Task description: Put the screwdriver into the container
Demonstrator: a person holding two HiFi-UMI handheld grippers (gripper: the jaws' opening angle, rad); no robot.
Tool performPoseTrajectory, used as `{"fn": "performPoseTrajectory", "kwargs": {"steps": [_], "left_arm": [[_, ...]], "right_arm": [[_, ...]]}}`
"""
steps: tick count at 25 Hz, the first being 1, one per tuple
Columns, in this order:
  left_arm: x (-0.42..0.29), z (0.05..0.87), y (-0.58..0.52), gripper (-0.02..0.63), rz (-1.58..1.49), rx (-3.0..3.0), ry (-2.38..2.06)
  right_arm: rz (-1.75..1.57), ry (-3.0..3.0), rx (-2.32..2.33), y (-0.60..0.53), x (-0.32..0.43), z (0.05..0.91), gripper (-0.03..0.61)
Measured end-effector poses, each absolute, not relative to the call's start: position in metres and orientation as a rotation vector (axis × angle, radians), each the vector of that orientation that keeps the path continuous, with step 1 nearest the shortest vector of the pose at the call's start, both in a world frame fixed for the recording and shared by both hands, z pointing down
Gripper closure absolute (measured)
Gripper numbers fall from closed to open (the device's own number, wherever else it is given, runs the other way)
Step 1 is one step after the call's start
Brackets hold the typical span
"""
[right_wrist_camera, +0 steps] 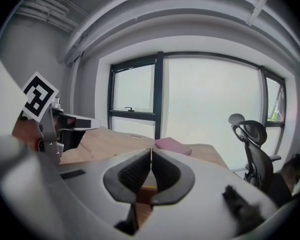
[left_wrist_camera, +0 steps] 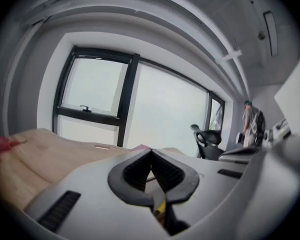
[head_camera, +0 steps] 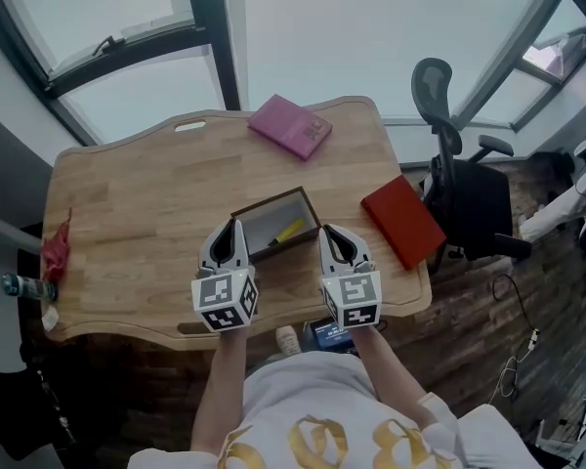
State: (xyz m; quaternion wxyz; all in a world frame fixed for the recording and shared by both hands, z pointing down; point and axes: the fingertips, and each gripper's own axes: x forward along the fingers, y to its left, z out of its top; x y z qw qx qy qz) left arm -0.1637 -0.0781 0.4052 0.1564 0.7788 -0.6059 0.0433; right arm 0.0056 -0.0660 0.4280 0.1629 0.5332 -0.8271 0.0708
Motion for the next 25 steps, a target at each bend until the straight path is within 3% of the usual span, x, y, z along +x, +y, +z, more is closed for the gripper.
{"fn": "performPoseTrajectory", "kwargs": {"steps": [3,11,25], "left_arm": [[-0.168,0.400,-0.071,0.600,-0.049,2.143,-1.633],[-0.156,0.391,-0.061,0.600,0.221,2.208,-1.882],[-0.089,0.386,-0.026,0.600,0.237,2.253,-1.931]], "right_arm": [[0.199,-2.386,1.501,-0.066,0.002,0.422,0.546],[0.187,-2.467,1.447,-0.065,0.000,0.409,0.546],[0.172,-2.568,1.378,-0.045,0.037,0.402,0.547]]}}
